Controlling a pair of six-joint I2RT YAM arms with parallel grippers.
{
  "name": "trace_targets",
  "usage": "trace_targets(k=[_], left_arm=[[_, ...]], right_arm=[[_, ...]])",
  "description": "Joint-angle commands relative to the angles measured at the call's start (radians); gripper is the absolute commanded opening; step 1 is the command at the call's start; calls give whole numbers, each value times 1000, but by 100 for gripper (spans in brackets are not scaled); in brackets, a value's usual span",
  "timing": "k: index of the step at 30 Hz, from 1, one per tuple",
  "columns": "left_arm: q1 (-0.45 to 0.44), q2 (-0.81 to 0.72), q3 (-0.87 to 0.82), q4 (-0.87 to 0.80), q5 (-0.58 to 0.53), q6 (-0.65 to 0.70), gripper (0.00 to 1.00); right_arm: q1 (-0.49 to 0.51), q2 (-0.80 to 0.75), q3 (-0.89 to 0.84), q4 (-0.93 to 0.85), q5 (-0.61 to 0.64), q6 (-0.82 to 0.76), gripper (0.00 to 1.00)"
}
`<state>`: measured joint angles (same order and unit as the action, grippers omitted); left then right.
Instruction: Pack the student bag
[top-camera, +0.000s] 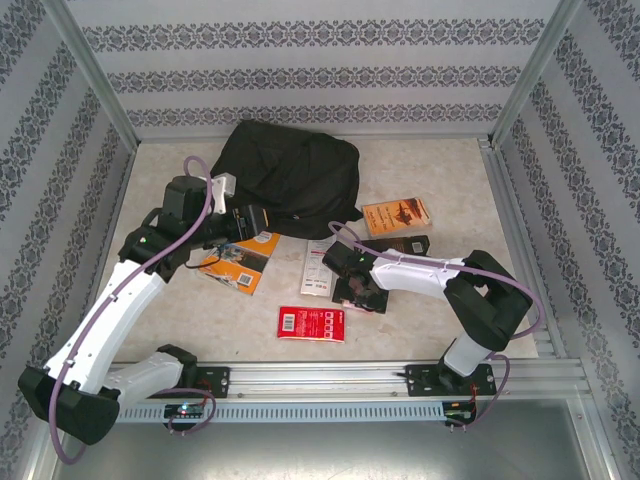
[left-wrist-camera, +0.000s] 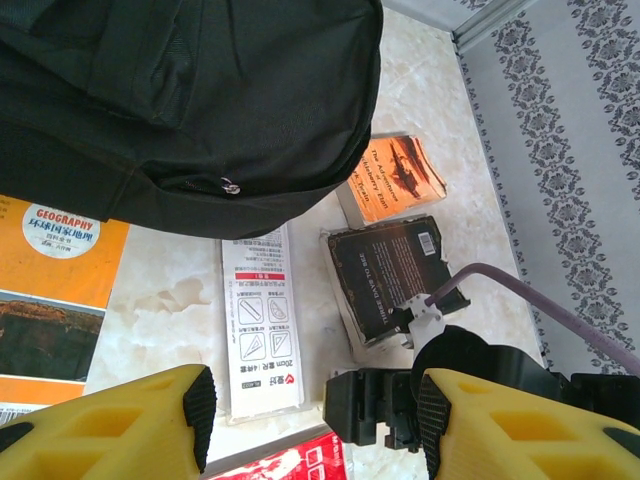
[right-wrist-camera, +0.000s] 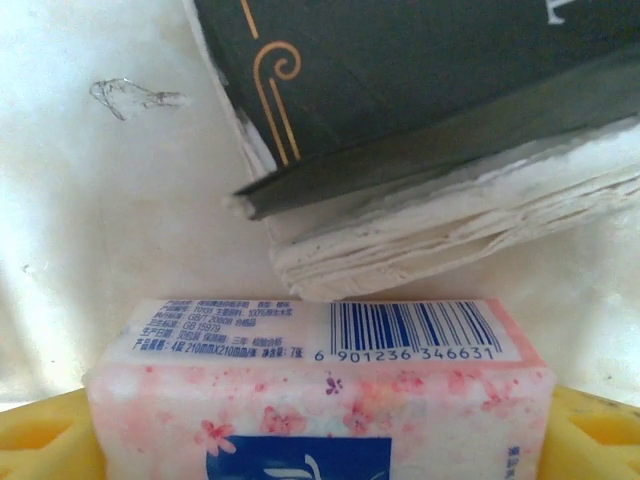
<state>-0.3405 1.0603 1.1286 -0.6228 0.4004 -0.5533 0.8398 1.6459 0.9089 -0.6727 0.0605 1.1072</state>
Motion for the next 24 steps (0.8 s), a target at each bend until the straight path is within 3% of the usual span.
trace_targets(k=[1,8,14,19,24], left_arm=[[-5,3,48,-35,0,43,58],[-5,27,67,-43,-3,63,58],[-6,157,161,-68,-12,94,58],[-36,379,295,-41,-13,102,60],[-126,651,582,-115,-92,157,63]], right_arm=[[1,4,27,2,10,-14,76],[8,-47,71,-69,11,-34,69],[-1,-246,179,-190,67,-94,69],[-172,-334,245,-197,46,-200,69],[-376,-326,278,-165,-45,-281,69]])
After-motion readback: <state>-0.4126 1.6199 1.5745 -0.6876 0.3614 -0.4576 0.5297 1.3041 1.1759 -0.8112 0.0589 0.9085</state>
